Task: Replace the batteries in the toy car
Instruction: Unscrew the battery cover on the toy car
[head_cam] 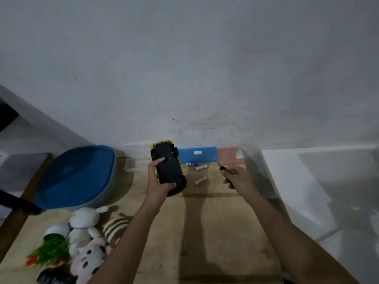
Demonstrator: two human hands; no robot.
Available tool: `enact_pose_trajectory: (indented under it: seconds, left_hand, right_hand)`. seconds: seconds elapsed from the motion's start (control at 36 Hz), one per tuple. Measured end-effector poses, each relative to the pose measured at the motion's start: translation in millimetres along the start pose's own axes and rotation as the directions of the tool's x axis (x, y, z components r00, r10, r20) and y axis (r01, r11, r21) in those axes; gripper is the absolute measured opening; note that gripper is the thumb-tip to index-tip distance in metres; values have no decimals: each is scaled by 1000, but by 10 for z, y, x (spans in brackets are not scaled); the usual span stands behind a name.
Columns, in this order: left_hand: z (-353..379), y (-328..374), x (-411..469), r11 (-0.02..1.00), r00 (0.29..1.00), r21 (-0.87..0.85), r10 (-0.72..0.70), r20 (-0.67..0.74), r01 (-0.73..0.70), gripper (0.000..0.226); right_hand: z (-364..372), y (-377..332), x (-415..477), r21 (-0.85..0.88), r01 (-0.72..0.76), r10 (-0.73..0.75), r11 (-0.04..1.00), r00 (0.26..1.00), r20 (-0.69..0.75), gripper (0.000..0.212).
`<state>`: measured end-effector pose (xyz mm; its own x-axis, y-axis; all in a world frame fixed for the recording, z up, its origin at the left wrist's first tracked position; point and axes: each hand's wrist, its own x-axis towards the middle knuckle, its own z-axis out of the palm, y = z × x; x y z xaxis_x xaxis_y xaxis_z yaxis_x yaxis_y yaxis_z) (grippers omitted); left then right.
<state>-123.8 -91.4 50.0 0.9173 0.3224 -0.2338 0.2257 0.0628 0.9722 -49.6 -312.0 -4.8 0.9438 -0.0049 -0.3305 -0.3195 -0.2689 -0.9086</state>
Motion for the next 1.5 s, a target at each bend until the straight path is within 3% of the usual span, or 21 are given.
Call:
enact_pose_trajectory:
  seconds: [0.17, 0.36, 0.58, 1.11, 1.5]
  left_hand:
    - [49, 336, 63, 996, 996, 5, 85, 22, -85, 75]
    - [100, 630, 60, 984, 983, -18, 176, 49, -176, 75]
    - [57, 686, 25, 981, 979, -4, 195, 52, -195, 76]
    - [-66, 605, -109, 979, 977, -15, 204, 60, -204, 75]
    - [-110, 431, -26, 953, 962, 137, 265, 63, -271, 75]
  right_hand:
    - [10, -954, -210, 334, 309, -275, 890, 950, -147, 13]
    - [97, -1429, -410, 311, 493, -479, 813, 869, -125, 13]
    - [254, -1429, -469, 377, 463, -451, 802, 884, -126, 6]
    - [415, -1325, -564, 328, 426, -407, 843, 904, -128, 9]
    - [482, -1368, -648, 78, 557, -536, 827, 822, -191, 16]
